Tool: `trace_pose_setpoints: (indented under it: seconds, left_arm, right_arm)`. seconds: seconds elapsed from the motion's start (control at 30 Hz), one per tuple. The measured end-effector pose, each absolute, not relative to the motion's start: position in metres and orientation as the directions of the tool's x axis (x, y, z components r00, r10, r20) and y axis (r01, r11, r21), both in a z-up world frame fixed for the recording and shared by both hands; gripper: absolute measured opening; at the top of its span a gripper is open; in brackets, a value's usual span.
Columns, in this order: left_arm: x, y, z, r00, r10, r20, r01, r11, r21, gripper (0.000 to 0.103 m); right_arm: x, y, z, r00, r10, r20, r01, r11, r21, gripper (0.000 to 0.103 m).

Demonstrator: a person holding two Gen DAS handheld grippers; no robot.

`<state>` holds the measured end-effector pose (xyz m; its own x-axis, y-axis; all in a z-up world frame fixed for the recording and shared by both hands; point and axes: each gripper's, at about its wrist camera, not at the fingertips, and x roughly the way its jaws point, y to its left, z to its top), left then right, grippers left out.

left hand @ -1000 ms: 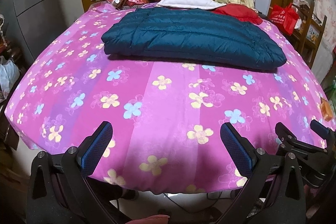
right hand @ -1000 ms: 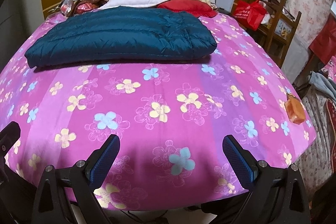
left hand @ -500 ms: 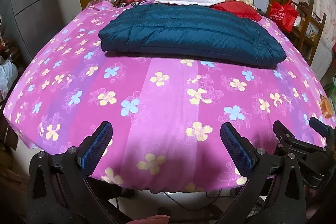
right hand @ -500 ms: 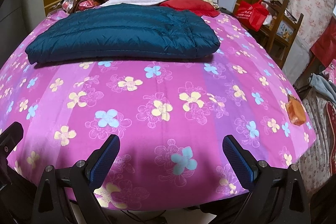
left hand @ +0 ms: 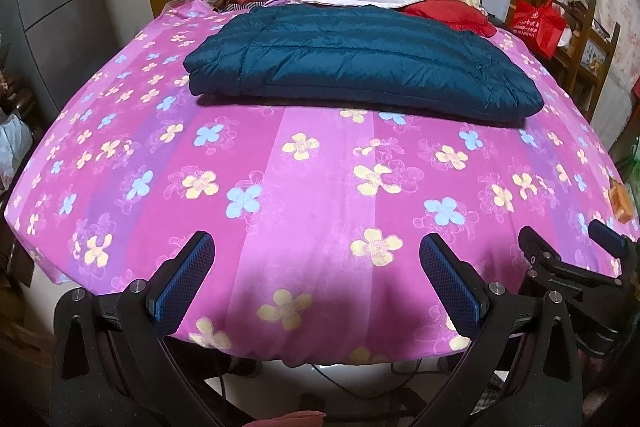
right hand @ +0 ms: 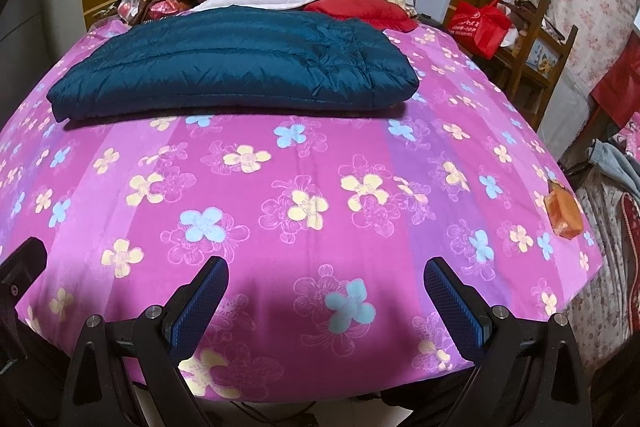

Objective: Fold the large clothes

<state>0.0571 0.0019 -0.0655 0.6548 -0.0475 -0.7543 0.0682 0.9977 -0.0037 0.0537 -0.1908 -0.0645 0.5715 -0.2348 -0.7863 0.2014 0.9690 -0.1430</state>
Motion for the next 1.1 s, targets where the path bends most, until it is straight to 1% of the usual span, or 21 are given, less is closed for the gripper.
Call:
trace_pose_setpoints:
  seconds: [1.1]
  left_arm:
    - [0.0591,0.0005,-0.0727,0.631,-0.06,-0.774,0.08,0.997,-0.012,0.102]
  right_arm:
    - [0.0546,-0.1901,-0.0669,0.567,-0.235,-0.79,0.201,0.969,-0.144,0.097]
